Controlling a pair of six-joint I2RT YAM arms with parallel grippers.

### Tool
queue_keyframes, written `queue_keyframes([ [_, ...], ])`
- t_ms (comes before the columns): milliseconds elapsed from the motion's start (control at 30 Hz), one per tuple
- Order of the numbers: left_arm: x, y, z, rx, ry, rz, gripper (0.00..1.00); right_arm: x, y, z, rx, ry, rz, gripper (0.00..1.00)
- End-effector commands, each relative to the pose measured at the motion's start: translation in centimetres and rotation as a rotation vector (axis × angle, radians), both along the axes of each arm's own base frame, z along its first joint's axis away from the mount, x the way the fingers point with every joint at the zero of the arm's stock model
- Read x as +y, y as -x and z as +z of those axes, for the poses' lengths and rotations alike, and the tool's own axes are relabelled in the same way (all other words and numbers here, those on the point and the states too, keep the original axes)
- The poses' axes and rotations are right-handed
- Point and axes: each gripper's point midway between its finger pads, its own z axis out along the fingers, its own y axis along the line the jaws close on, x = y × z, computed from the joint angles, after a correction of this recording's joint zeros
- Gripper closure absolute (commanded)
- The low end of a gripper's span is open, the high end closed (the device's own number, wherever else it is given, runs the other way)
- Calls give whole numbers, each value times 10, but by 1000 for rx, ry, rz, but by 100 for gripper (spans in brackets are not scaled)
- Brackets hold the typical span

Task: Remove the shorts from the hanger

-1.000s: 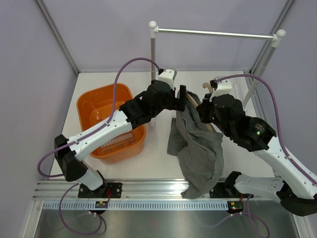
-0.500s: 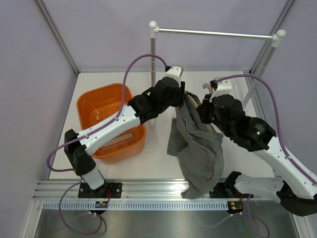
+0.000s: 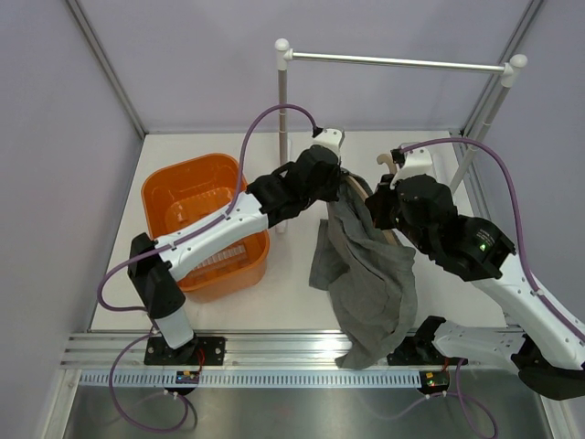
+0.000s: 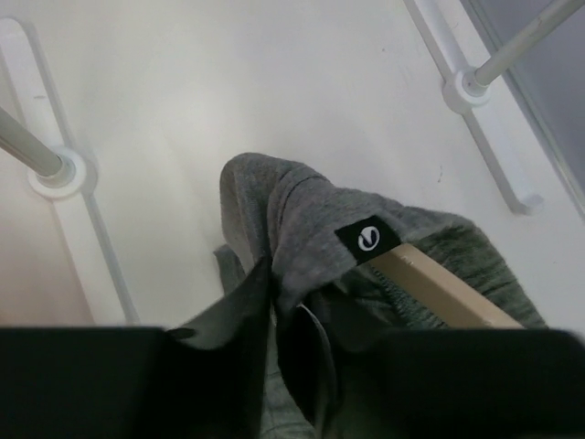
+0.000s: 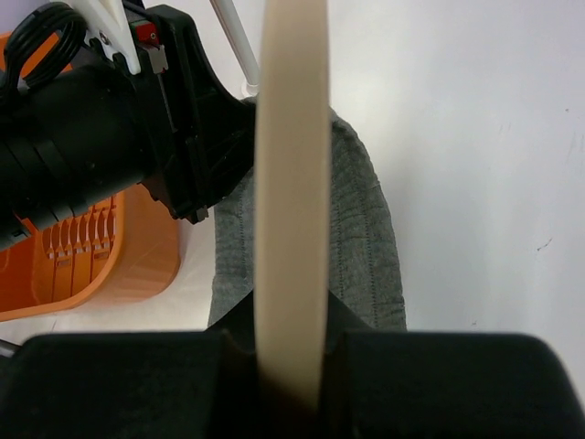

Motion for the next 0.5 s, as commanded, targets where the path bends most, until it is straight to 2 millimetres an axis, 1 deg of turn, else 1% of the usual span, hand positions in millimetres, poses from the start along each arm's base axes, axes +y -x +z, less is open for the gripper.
queue_keyframes([
  [0, -5, -11, 29, -53, 44, 8, 87, 1, 6, 34, -63, -105, 10, 100],
  [33, -4, -15, 25, -51, 35, 19, 98, 2, 6, 33, -61, -106, 11, 100],
  [67, -3, -18, 24, -50, 29, 26, 100, 1, 7, 34, -59, -105, 14, 100],
  [100, -2, -21, 24, -51, 28, 36, 100, 1, 8, 35, -60, -108, 16, 100],
  [133, 2, -28, 30, -59, 36, 55, 100, 2, 9, 36, -62, -112, 23, 100],
  [167, 3, -33, 23, -46, 19, 68, 100, 3, 11, 37, -61, -116, 36, 100],
  [200, 5, -38, 22, -44, 16, 82, 100, 3, 12, 38, -62, -119, 39, 100],
  [233, 9, -47, 30, -50, 26, 100, 100, 2, 14, 39, -64, -123, 45, 100],
  [267, 8, -53, 17, -27, 2, 109, 100, 1, 16, 41, -68, -129, 51, 100],
  [333, 16, -64, 10, -17, -14, 145, 100, 0, 19, 45, -75, -134, 62, 100],
  [400, 21, -76, -1, 6, -9, 160, 100, -2, 23, 48, -78, -139, 73, 100],
  [467, 21, -79, -7, 15, -7, 159, 100, -5, 26, 51, -87, -146, 76, 100],
])
